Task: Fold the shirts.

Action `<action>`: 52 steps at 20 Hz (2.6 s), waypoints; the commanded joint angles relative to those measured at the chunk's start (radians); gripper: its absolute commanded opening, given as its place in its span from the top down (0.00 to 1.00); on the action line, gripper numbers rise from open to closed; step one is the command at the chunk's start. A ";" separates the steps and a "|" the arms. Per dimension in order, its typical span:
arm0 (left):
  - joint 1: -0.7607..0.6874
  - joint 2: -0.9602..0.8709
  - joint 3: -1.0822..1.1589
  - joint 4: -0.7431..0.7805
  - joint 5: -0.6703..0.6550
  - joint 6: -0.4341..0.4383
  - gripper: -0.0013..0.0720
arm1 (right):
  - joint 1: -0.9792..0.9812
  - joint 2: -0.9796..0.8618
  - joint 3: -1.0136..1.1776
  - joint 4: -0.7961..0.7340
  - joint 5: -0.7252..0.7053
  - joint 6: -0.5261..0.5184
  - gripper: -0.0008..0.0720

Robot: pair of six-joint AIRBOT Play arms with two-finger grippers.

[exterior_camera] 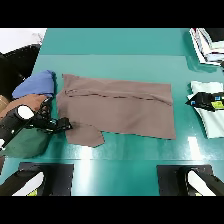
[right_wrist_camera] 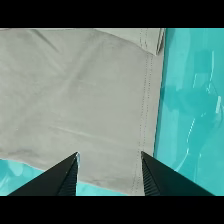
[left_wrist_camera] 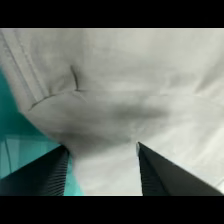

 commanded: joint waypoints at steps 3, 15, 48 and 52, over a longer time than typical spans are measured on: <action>0.000 0.002 0.006 -0.004 -0.014 0.008 0.94 | -0.013 0.001 -0.001 -0.010 0.032 0.000 0.37; 0.000 0.163 0.105 -0.003 -0.080 0.030 0.94 | -0.272 -0.097 -0.541 0.148 -0.042 -0.045 0.37; 0.000 -0.287 0.576 0.041 0.001 0.136 0.94 | 0.094 -0.502 0.227 0.087 -0.057 -0.052 0.97; 0.000 -0.368 0.616 0.042 0.041 0.135 0.94 | 0.092 -0.633 0.353 0.112 -0.056 -0.052 0.80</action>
